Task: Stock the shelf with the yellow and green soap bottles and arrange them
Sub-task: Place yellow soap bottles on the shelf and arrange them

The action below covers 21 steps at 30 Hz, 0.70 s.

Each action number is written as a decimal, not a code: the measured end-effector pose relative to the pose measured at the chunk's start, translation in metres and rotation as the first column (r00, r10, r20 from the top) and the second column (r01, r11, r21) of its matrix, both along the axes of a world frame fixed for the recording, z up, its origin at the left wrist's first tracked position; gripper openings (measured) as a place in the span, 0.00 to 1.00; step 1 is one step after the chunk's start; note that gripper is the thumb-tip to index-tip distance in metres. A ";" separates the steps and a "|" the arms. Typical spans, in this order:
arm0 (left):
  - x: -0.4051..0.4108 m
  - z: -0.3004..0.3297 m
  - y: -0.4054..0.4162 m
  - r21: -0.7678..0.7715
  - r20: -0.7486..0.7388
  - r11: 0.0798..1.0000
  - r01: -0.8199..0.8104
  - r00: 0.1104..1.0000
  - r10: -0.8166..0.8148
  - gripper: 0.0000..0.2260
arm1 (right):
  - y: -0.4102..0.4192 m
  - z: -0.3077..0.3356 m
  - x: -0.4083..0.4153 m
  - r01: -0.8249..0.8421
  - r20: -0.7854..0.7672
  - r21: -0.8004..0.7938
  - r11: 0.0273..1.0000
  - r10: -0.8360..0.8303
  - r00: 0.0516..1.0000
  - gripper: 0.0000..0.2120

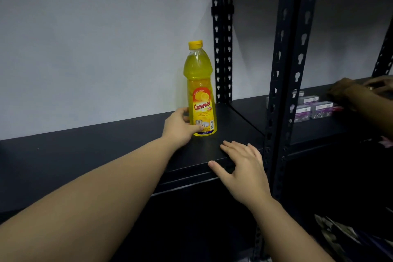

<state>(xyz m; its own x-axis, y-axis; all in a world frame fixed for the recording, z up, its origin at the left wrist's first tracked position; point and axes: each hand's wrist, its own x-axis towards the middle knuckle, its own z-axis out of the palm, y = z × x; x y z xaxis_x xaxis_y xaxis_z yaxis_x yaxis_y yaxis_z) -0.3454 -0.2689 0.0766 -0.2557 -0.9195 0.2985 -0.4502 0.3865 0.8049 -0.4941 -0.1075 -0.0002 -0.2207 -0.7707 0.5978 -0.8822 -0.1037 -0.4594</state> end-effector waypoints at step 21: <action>-0.036 -0.002 -0.020 -0.009 0.117 0.993 -0.120 0.986 0.120 0.33 | 0.004 0.005 -0.003 -0.041 0.008 0.026 0.999 0.041 0.999 0.30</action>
<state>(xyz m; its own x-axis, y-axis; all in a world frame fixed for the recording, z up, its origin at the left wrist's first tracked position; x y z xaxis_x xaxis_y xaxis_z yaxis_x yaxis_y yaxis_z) -0.3815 -0.2890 0.0750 -0.1771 -0.9450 0.2750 -0.5849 0.3258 0.7428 -0.4969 -0.1037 0.0044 -0.1930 -0.7944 0.5759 -0.8739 -0.1278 -0.4691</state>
